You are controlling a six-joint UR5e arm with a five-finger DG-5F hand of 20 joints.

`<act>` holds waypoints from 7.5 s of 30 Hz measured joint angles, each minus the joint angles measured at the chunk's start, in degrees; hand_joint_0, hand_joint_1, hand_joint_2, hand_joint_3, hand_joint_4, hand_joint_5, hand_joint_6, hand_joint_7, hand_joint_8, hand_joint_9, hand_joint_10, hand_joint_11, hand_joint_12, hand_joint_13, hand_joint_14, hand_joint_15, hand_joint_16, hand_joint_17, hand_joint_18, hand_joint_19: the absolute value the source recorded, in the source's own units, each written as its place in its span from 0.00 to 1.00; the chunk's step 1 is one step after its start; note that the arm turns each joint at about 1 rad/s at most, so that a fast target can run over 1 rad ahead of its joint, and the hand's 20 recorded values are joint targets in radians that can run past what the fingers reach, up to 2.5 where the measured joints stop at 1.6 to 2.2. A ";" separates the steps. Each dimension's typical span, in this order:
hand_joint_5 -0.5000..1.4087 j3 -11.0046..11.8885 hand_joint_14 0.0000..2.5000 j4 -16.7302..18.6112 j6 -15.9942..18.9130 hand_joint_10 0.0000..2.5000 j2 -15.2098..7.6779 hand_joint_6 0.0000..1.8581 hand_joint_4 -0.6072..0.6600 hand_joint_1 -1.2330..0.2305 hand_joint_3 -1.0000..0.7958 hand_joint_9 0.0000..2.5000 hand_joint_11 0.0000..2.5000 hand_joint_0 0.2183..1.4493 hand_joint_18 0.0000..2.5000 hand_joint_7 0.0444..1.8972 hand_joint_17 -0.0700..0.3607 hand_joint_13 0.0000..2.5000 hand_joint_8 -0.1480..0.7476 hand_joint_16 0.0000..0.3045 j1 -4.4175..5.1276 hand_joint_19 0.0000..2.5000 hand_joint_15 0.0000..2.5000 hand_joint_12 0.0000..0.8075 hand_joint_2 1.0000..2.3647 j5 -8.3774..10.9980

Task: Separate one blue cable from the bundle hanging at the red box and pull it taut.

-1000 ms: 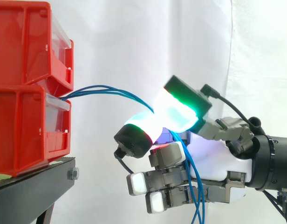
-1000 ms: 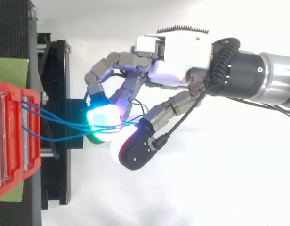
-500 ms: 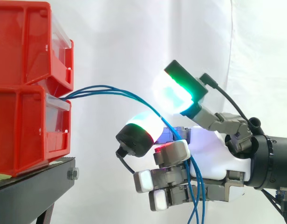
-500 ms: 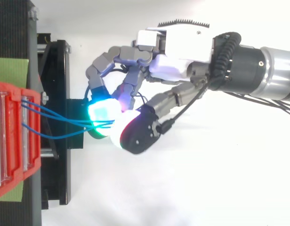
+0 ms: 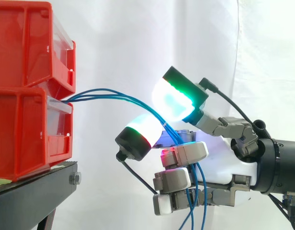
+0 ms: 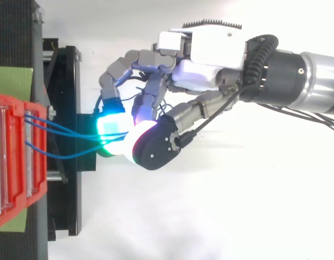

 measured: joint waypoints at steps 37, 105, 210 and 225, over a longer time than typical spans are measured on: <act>0.19 0.00 0.01 0.00 -0.14 0.00 0.00 0.50 0.54 0.33 0.35 0.51 0.54 0.35 0.32 0.57 0.39 0.42 0.54 0.14 0.23 0.29 0.35 0.46 0.01 0.12; 0.22 0.00 0.01 0.23 -0.08 0.01 0.00 0.50 0.44 0.10 0.28 0.54 0.55 0.27 0.30 0.63 0.37 0.43 0.48 0.13 0.34 0.28 0.35 0.43 0.00 0.22; 0.21 0.02 0.01 -0.21 0.39 0.01 0.01 0.47 0.40 0.29 0.28 0.54 0.49 0.31 0.29 0.59 0.37 0.42 0.43 0.13 0.38 0.28 0.34 0.41 0.00 0.24; 0.19 0.06 0.01 -0.14 0.34 0.00 0.00 0.48 0.51 0.41 0.28 0.57 0.53 0.20 0.33 0.54 0.43 0.46 0.55 0.17 0.49 0.27 0.34 0.49 0.00 0.43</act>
